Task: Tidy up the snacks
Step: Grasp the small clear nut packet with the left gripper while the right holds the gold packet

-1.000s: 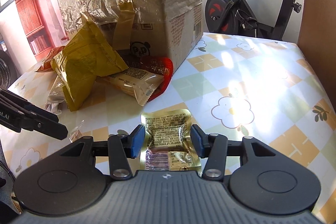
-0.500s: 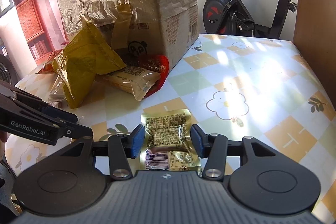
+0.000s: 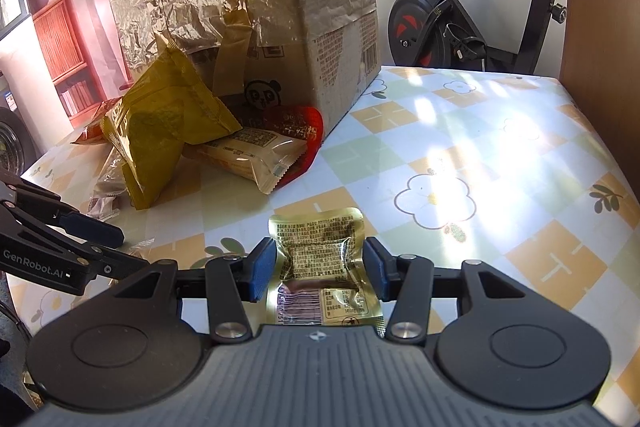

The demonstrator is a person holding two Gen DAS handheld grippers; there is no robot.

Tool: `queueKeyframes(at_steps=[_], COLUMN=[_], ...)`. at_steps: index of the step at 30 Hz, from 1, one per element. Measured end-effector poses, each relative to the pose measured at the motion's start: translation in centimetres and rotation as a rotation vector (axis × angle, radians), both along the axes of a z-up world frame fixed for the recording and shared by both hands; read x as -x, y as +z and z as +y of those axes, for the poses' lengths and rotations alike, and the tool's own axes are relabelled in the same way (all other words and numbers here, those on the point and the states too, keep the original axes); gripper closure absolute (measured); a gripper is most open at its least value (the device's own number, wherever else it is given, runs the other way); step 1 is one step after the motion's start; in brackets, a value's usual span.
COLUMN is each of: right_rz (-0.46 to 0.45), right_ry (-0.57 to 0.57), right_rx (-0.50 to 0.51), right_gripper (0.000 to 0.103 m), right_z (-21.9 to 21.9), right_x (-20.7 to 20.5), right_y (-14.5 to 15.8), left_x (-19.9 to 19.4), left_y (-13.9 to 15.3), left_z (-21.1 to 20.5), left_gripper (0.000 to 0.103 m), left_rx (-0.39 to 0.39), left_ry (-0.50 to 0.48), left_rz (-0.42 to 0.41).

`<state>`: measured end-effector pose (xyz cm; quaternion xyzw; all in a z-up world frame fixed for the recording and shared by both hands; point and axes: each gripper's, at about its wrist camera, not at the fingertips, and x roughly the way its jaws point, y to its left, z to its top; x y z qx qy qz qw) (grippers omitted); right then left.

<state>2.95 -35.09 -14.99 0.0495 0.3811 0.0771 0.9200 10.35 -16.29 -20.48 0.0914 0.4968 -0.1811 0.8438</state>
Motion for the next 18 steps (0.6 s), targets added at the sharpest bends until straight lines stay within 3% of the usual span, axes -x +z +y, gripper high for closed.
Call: queueKeyframes(at_steps=[4, 7, 9, 10, 18], right_rz=[0.0, 0.0, 0.0, 0.0, -0.002], right_ry=[0.0, 0.0, -0.001, -0.001, -0.004], right_rx=[0.0, -0.001, -0.002, -0.003, -0.004], right_gripper=[0.053, 0.053, 0.053, 0.053, 0.053], right_z=[-0.02, -0.02, -0.03, -0.03, -0.05], right_x=[-0.01, 0.0, -0.04, -0.06, -0.05], right_y=[0.0, 0.0, 0.01, -0.01, 0.0], left_x=[0.32, 0.38, 0.39, 0.43, 0.34], left_y=[0.08, 0.12, 0.18, 0.21, 0.22], left_z=[0.31, 0.45, 0.32, 0.22, 0.27], left_gripper=[0.05, 0.062, 0.081, 0.084, 0.085], left_rx=[-0.017, -0.014, -0.005, -0.002, -0.001], left_ry=[0.009, 0.014, 0.003, -0.004, 0.006], left_rz=[0.008, -0.005, -0.016, -0.018, -0.052])
